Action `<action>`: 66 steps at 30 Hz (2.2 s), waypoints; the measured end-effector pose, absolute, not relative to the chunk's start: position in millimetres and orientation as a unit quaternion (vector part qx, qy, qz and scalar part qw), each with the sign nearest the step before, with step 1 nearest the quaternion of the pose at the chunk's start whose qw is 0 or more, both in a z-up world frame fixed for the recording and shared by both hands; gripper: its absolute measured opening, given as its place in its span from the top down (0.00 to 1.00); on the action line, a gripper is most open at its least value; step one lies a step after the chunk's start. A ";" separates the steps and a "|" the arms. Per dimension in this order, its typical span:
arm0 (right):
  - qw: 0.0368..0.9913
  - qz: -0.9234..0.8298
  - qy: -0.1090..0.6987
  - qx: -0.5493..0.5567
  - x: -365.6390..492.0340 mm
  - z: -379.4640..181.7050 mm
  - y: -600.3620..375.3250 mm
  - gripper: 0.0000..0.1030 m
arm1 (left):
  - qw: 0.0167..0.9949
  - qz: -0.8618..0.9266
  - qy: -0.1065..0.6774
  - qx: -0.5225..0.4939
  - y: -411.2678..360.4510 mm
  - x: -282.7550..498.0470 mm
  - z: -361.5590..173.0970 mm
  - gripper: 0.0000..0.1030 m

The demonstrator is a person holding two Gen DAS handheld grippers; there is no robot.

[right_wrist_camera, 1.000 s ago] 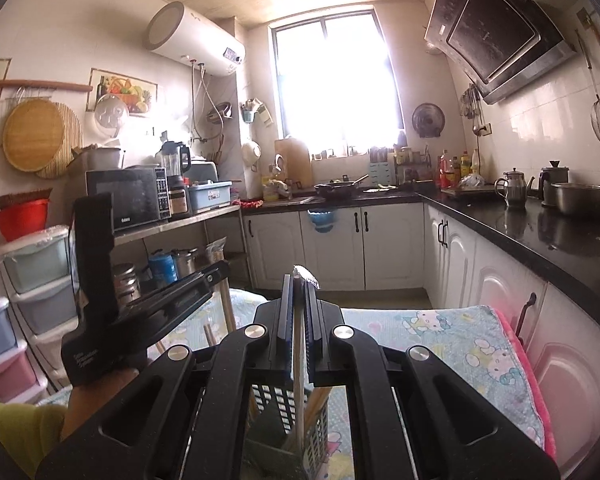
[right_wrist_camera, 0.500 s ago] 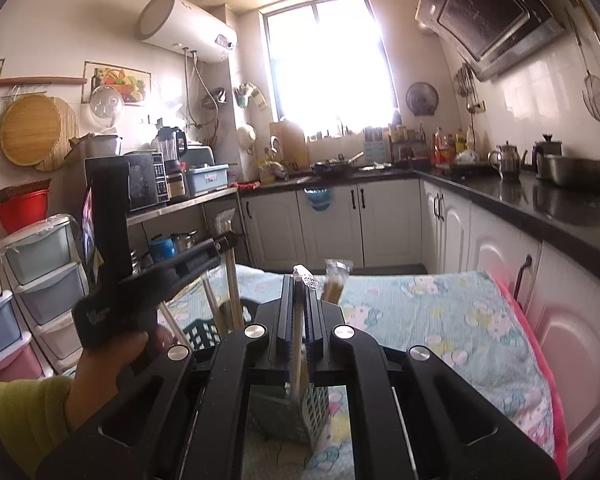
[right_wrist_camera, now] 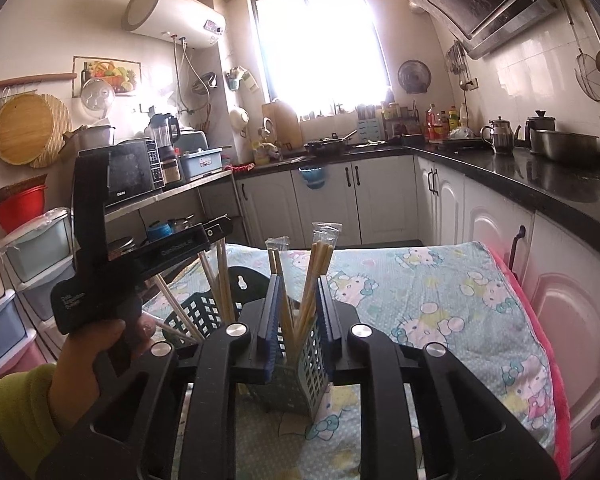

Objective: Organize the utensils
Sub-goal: 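Open the right gripper in the caddy while the left gripper opens too, then withdraw both open grippers from the caddy toward the loose chopsticks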

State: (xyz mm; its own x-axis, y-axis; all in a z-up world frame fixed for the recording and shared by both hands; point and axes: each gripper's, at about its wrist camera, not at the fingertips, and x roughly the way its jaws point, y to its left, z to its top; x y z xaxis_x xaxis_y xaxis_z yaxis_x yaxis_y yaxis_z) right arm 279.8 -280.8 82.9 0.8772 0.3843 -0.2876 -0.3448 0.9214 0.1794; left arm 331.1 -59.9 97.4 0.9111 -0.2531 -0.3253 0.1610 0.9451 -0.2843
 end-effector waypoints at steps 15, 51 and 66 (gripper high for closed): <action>0.965 0.188 0.171 0.058 252.4 80.7 -281.9 0.67 | 0.965 -0.113 0.191 -0.142 -42.9 294.2 104.9 0.47; 0.929 0.170 0.326 0.039 213.5 -3.8 -283.5 0.55 | 0.937 -0.101 0.303 -0.141 2.8 195.1 22.4 0.11; 0.889 0.181 0.415 0.066 223.4 -42.9 -277.6 0.55 | 0.906 -0.067 0.382 -0.169 32.3 183.7 -32.7 0.11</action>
State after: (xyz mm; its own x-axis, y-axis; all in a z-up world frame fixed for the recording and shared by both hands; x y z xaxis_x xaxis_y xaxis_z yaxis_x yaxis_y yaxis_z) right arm 223.4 -277.6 -42.9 0.5894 0.3761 -0.7150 -0.2667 0.9260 0.2673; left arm 183.7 32.3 -32.7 0.6989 -0.2513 -0.6696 -0.0070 0.9338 -0.3578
